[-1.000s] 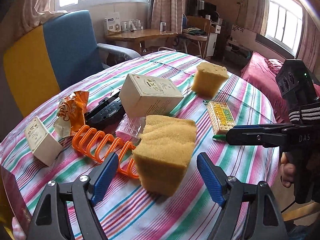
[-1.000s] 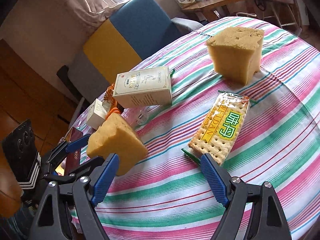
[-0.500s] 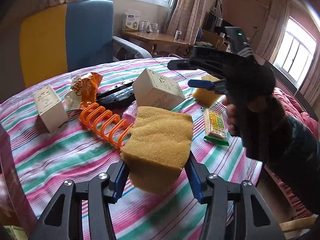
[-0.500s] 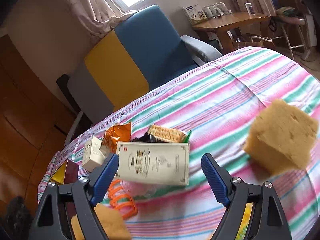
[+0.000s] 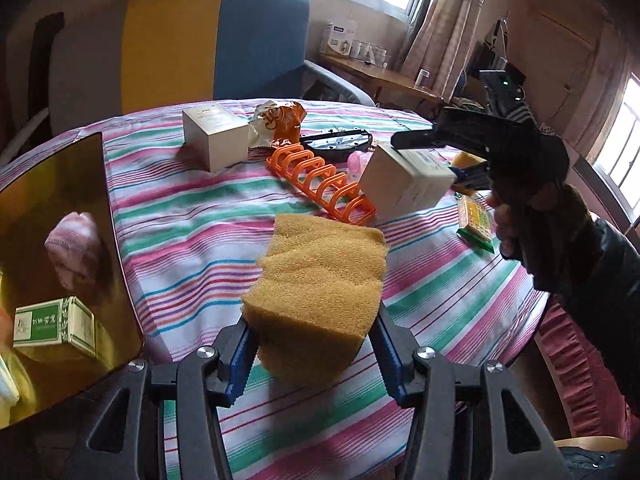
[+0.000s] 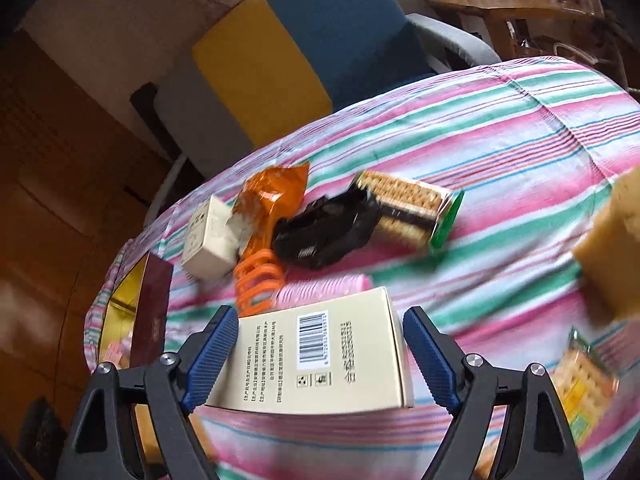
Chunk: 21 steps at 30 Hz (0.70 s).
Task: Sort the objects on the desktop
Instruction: 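Lift the sponge with the left gripper while the right grasps the white medicine box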
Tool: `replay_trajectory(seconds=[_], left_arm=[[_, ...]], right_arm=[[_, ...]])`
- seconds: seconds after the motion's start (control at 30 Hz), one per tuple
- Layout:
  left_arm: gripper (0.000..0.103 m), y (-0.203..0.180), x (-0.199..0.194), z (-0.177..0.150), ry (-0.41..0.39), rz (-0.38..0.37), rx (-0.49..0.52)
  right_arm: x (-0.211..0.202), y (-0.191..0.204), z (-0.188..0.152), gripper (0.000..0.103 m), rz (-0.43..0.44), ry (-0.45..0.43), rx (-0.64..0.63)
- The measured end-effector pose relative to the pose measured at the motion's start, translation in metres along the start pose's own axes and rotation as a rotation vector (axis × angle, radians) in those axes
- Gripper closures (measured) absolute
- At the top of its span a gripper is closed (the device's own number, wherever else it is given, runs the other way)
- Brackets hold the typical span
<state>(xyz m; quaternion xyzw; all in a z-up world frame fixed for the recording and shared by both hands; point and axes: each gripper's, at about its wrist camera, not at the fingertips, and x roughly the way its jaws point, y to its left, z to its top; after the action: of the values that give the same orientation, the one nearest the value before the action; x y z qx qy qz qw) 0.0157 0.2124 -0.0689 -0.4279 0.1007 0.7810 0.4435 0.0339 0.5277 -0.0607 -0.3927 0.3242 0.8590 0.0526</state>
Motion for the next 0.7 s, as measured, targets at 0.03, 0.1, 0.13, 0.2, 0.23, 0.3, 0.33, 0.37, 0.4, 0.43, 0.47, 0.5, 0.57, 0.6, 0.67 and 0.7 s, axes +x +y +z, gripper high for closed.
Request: replay_trajectory(seconds=[0.03, 0.1, 0.13, 0.2, 0.23, 0.3, 0.33, 0.37, 0.4, 0.43, 0.47, 0.5, 0.57, 0.6, 0.67, 0.7], left_arm=[[0.049, -0.001, -0.001, -0.002, -0.003, -0.001, 0.001], [0.049, -0.002, -0.003, -0.006, -0.011, -0.001, 0.008], [0.049, -0.003, -0.004, -0.008, -0.013, 0.0, 0.009], [0.049, -0.004, -0.005, -0.011, -0.015, 0.001, 0.01], [0.049, -0.004, -0.005, -0.012, -0.012, 0.003, 0.012], [0.049, -0.002, -0.003, -0.016, 0.004, 0.02, 0.015], [0.049, -0.001, -0.002, -0.019, 0.013, 0.023, 0.01], [0.049, 0.001, -0.001, -0.021, 0.022, 0.025, 0.003], [0.049, 0.003, 0.0, -0.024, 0.031, 0.028, -0.003], [0.049, 0.004, 0.0, -0.026, 0.034, 0.029, -0.008], [0.049, 0.005, -0.001, -0.028, 0.031, 0.031, -0.011], [0.049, 0.006, -0.002, -0.03, 0.028, 0.034, -0.013], [0.046, 0.006, -0.007, -0.031, 0.02, 0.034, -0.015], [0.042, 0.006, -0.009, -0.031, 0.013, 0.028, -0.013], [0.04, 0.003, -0.015, -0.03, -0.002, 0.018, 0.001], [0.038, 0.0, -0.018, -0.029, -0.009, 0.016, 0.014]], right_arm=[[-0.003, 0.004, -0.011, 0.017, 0.005, 0.011, -0.008], [-0.01, 0.01, -0.032, 0.017, 0.006, 0.032, -0.025], [-0.013, 0.014, -0.042, 0.017, 0.007, 0.042, -0.034], [-0.019, 0.02, -0.063, 0.017, 0.008, 0.062, -0.051], [-0.022, 0.023, -0.073, 0.017, 0.008, 0.072, -0.059], [-0.028, 0.029, -0.094, 0.017, 0.009, 0.093, -0.076], [-0.031, 0.032, -0.104, 0.017, 0.01, 0.103, -0.084], [-0.034, 0.036, -0.115, 0.017, 0.01, 0.113, -0.093], [-0.038, 0.039, -0.125, 0.017, 0.011, 0.123, -0.101], [-0.041, 0.042, -0.129, 0.017, -0.001, 0.12, -0.125], [-0.046, 0.045, -0.128, 0.017, -0.022, 0.106, -0.161], [-0.05, 0.048, -0.126, 0.017, -0.044, 0.092, -0.196], [-0.058, 0.053, -0.124, 0.015, -0.087, 0.064, -0.267], [-0.061, 0.057, -0.12, 0.015, -0.108, 0.049, -0.311], [-0.06, 0.064, -0.111, 0.011, -0.146, 0.047, -0.432], [-0.056, 0.068, -0.108, 0.01, -0.163, 0.062, -0.497]])
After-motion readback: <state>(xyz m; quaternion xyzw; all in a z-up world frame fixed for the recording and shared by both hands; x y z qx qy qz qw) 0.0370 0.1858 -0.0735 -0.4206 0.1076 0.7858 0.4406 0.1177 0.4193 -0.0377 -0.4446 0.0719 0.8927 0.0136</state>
